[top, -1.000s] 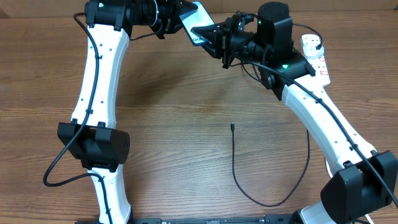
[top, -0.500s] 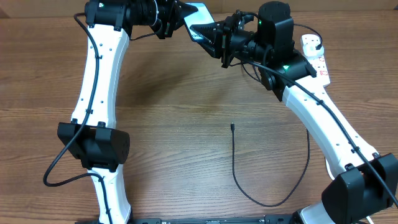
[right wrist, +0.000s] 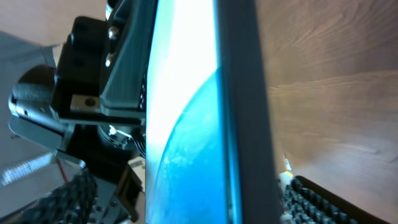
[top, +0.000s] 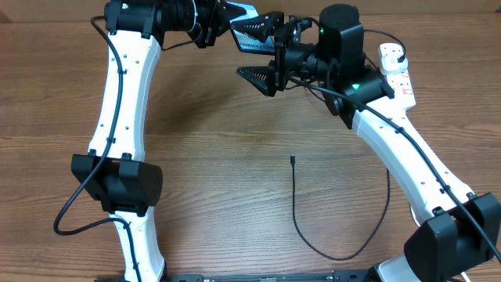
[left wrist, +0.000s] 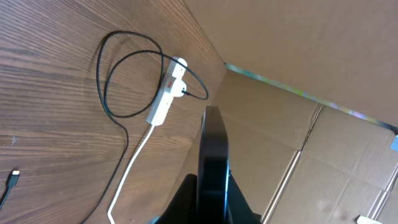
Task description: Plug charger to phone and switch on socket
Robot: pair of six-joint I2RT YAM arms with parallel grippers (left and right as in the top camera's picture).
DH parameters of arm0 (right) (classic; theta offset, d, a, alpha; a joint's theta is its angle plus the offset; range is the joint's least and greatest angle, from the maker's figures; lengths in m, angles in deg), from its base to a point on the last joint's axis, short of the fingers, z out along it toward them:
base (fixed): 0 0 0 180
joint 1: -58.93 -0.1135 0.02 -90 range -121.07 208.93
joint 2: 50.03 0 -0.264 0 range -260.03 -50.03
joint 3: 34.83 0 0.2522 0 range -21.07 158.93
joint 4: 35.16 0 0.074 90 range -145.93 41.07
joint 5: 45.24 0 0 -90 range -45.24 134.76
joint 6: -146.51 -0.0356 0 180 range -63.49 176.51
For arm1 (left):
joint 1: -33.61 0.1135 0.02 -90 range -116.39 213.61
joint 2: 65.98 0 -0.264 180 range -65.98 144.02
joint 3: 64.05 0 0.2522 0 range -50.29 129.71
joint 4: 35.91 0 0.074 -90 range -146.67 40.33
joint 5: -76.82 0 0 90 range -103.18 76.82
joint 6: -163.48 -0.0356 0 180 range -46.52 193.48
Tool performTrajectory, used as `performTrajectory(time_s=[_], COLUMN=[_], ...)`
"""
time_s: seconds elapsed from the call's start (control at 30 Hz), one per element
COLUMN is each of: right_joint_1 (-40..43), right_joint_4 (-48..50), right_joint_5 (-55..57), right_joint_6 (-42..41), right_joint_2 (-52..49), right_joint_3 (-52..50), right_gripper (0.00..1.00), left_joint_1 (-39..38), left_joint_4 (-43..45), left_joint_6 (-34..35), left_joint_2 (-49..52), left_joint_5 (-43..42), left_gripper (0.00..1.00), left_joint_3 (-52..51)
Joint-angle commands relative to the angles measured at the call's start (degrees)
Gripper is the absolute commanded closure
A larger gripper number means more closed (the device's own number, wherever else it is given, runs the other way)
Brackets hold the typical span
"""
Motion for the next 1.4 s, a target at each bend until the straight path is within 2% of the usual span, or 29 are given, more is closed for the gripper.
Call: performTrajectory(time_s=[0.0, 0.17, 0.3, 0.47, 0.67, 0.7, 0.9, 1.23, 1.37], right_joint_1=[-0.5, -0.5, -0.4, -0.4, -0.4, -0.4, -0.4, 1.4, 2.4], right_joint_4=[-0.3, -7.8, -18.8, -30.7, -39.3, -41.0, -42.9, -43.9, -44.0], right_joint_5=[2.4, 12.2, 29.6, 51.2, 61.7, 63.9, 71.4, 72.0, 71.2], right_joint_6=[6.3, 17.2, 26.9, 33.0, 36.0, 36.0, 36.0, 37.3, 37.2], right_joint_2=[1.2, 1.2, 1.2, 1.0, -0.1, -0.4, -0.6, -0.6, -0.6], right_joint_3=[0.8, 0.8, 0.8, 0.8, 0.7, 0.5, -0.4, -0.4, -0.4], right_gripper=[0.00, 0.00, 0.00, 0.00, 0.00, 0.00, 0.00, 0.00, 0.00], left_joint_1=[1.0, 2.1, 2.2, 2.1, 1.4, 0.9, -2.3, -8.6, -10.3], left_joint_4=[0.5, -2.4, -8.7, -14.4, -14.1, -13.8, -13.3, -16.4, -20.8], left_joint_6=[-1.2, -6.4, -7.4, -9.0, -16.6, -19.7, -30.2, -47.8, -48.8], left_joint_2=[-0.2, -0.2, -0.2, -0.1, 0.4, 1.0, 6.6, 15.8, 17.9], left_joint_5=[2.3, 15.8, 29.0, 42.8, 48.5, 49.3, 49.4, 49.8, 52.1], left_gripper=[0.96, 0.96, 0.96, 0.96, 0.96, 0.96, 0.96, 0.96, 0.96], left_joint_3=[0.5, 0.5, 0.5, 0.5, 0.5, 0.5, 0.5, 0.5, 0.5])
